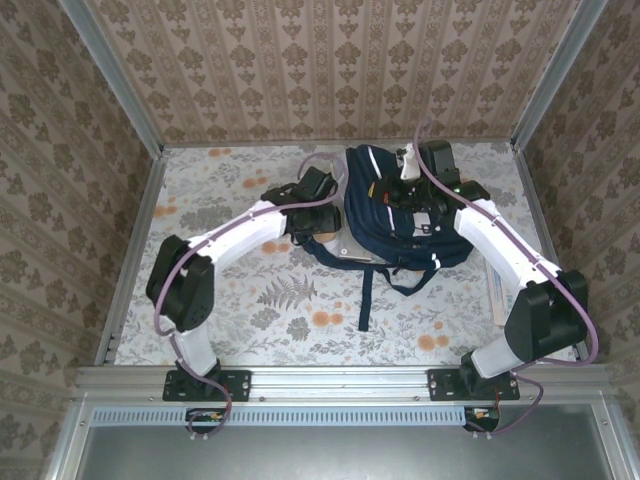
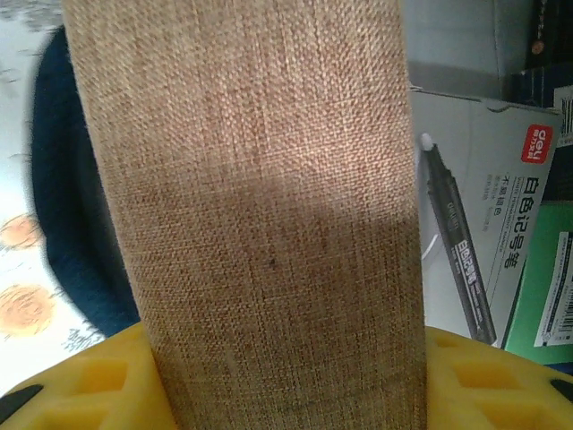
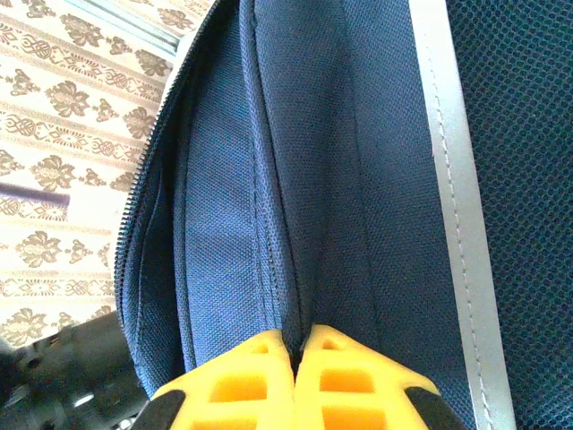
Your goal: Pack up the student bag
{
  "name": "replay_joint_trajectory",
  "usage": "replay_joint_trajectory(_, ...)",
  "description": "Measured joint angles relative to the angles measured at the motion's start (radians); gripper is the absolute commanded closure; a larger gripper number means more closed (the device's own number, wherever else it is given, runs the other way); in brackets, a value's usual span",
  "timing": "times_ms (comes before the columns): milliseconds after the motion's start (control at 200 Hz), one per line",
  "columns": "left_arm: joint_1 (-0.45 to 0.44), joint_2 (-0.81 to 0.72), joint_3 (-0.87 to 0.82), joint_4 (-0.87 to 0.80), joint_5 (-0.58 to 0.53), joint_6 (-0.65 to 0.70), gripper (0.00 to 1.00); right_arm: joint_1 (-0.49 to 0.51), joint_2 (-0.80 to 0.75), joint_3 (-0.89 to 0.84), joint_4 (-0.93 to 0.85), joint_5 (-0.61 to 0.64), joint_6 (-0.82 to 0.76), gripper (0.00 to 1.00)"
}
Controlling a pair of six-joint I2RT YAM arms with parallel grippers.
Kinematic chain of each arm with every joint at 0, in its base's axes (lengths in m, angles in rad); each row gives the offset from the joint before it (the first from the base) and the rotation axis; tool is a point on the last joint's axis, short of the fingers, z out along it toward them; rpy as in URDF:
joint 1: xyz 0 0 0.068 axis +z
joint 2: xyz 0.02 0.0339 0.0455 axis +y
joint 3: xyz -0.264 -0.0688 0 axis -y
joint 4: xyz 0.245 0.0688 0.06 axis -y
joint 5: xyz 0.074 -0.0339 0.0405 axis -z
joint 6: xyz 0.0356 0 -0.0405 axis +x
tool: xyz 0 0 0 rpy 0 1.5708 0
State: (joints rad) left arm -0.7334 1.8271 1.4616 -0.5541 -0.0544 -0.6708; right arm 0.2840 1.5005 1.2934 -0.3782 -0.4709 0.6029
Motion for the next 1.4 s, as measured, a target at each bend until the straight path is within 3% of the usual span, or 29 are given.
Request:
replay_joint_trajectory(265,0.003,0.177,0.129,-0.023,0.031,0.077,0.47,-0.003,-0.015,-0.008,-0.014,0.001,0.0,0.98)
replay_joint_trajectory(655,0.01,0.146,0.075,-0.065,-0.003,0.089,0.47,-0.002,-0.018,-0.01,-0.014,0.003,0.0,0.98)
replay_joint_trajectory(1085,0.008,0.144,0.113,-0.112,-0.009,0.12,0.11,-0.002,-0.018,-0.01,-0.014,0.003,0.0,0.97)
replay_joint_trajectory(1245,0.013,0.09,0.123,-0.145,-0.008,0.127,0.1,-0.002,-0.018,-0.01,-0.014,0.003,0.0,0.97)
replay_joint_trajectory(1400,0.051,-0.001,0.113,-0.157,0.007,0.136,0.18,-0.002,-0.018,-0.01,-0.014,0.003,0.0,0.97)
